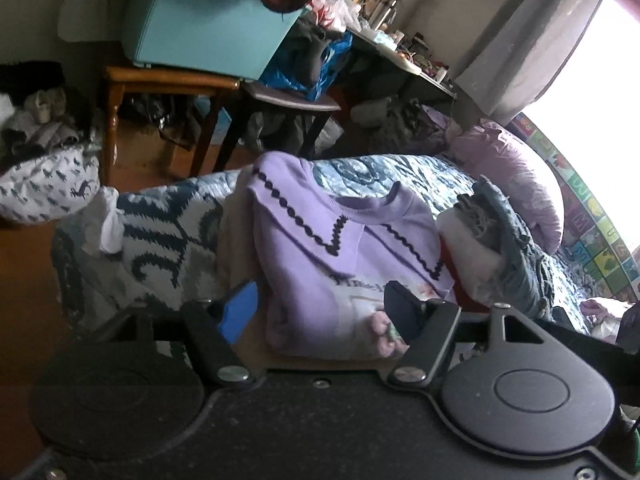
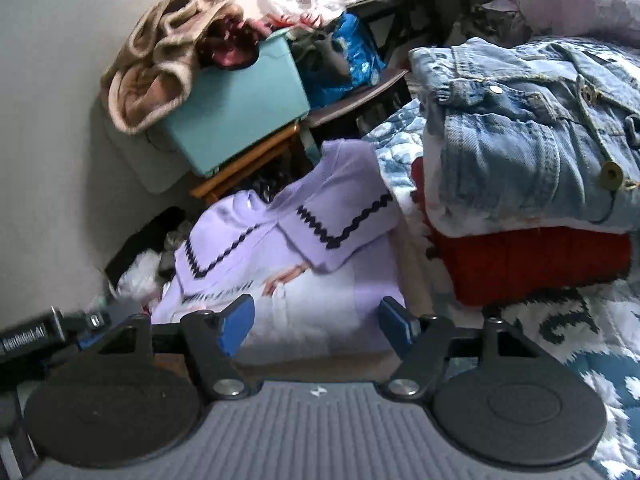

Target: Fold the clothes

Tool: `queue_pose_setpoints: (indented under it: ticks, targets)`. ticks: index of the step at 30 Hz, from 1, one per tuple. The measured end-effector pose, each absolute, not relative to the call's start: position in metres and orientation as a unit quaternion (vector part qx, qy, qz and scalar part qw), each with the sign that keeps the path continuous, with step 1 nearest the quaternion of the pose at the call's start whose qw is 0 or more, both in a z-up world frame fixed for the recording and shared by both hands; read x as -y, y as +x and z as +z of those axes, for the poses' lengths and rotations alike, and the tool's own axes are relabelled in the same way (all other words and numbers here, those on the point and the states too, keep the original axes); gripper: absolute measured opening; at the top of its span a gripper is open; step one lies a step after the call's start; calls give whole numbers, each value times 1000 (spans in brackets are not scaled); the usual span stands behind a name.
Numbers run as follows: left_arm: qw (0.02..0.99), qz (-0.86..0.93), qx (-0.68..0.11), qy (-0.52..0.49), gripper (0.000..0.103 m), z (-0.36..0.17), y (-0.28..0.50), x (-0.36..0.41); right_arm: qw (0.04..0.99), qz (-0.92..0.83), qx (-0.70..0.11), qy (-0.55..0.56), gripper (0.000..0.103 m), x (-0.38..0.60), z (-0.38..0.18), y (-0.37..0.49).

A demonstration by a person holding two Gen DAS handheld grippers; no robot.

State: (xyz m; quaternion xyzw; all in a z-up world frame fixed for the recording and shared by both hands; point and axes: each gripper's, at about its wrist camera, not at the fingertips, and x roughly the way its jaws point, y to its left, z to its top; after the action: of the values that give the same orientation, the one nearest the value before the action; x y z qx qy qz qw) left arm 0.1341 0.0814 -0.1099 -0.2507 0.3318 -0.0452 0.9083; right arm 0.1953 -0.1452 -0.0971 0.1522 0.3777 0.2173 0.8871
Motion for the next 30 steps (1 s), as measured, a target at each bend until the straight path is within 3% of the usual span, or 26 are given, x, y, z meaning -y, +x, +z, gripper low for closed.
queue_pose_setpoints:
  ticks: [5, 11, 13, 15, 16, 17, 19, 21, 30]
  targets:
    - [900, -46, -341, -266, 49, -122, 150, -82, 895, 205, -363, 161, 69, 144, -102, 206]
    - [900, -41, -337, -274, 45, -120, 154, -85, 891, 182, -374, 183, 70, 156, -109, 222]
    - [904, -43, -336, -259, 35, -118, 160, -83, 892, 189, -373, 172, 60, 153, -111, 222]
    - [918, -60, -314, -236, 12, -106, 151, -77, 896, 195, -367, 156, 55, 150, -110, 221]
    - [924, -69, -302, -224, 8, -100, 146, -74, 898, 198, -365, 148, 51, 148, -109, 220]
    - [930, -78, -290, -211, 6, -93, 142, -71, 899, 201, -362, 140, 38, 147, -108, 219]
    - [941, -97, -266, -187, 5, -81, 132, -65, 902, 216, -346, 139, 25, 150, -101, 212]
    - [950, -127, -226, -175, 4, -58, 116, -57, 904, 242, -320, 150, 20, 159, -89, 201]
    - [940, -232, -134, -213, 4, 28, 61, -33, 905, 295, -219, 212, 13, 225, 0, 120]
